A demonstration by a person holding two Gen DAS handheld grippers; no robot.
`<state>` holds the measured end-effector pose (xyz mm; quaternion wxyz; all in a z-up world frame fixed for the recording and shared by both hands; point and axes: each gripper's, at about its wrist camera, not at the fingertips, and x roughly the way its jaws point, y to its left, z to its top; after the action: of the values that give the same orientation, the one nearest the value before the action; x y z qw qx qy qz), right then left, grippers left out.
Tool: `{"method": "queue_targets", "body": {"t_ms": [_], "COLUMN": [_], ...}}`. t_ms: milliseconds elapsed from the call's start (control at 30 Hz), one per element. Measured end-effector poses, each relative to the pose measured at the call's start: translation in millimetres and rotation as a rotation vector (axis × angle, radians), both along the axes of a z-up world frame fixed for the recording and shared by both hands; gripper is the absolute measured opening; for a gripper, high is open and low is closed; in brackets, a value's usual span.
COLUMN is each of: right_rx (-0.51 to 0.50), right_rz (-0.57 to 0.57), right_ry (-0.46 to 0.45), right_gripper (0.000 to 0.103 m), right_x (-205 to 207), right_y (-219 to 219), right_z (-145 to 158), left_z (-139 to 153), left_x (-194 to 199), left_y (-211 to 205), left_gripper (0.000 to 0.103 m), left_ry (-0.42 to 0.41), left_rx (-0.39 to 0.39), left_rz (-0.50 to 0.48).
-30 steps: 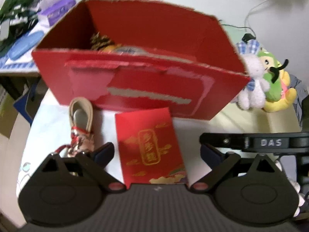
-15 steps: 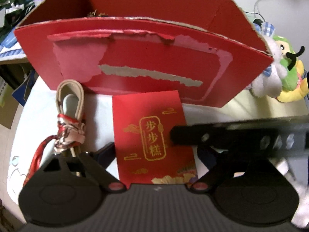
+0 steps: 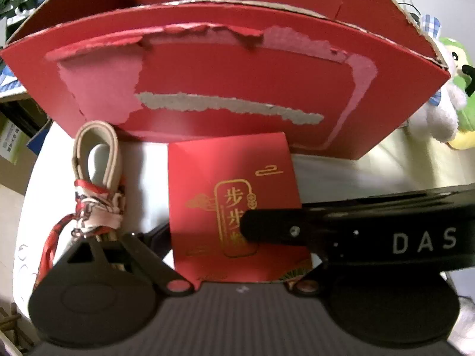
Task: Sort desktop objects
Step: 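Close the right gripper around the red gift box, then lift the red gift box and carry it over into the red bin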
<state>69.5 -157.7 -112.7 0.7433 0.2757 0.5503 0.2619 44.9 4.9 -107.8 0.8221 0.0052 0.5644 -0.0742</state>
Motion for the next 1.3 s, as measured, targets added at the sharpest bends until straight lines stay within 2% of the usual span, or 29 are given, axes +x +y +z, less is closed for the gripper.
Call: {"method": "queue_targets", "body": {"t_ms": [167, 433, 667, 967, 1033, 1167, 1300], "right_rx": [0.006, 0.028, -0.004, -0.04, -0.047, -0.063, -0.062], "right_rz": [0.008, -0.039, -0.11, -0.351, -0.405, -0.49, -0.552], "right_ry": [-0.002, 0.015, -0.043, -0.075, -0.089, -0.126, -0.188], "right_gripper": [0.052, 0.052, 0.052, 0.052, 0.052, 0.052, 0.052], "right_x": [-2, -13, -36, -83, -96, -115, -125], "right_y": [-8, -31, -42, -74, -76, -76, -63], "right_z": [3, 4, 19, 38, 45, 59, 79], "left_z": [3, 9, 19, 44, 50, 58, 85], "left_x": [0, -5, -15, -25, -43, -41, -48], "left_y": [-7, -32, -60, -89, -95, -98, -79], "left_gripper": [0.085, 0.084, 0.083, 0.083, 0.083, 0.083, 0.083], "left_ry": [-0.003, -0.017, -0.05, -0.088, -0.11, -0.153, -0.219], "left_rx": [0.005, 0.047, 0.077, 0.002, -0.01, -0.044, -0.092], "left_rz": [-0.021, -0.114, -0.274, -0.535, -0.583, -0.643, -0.668]}}
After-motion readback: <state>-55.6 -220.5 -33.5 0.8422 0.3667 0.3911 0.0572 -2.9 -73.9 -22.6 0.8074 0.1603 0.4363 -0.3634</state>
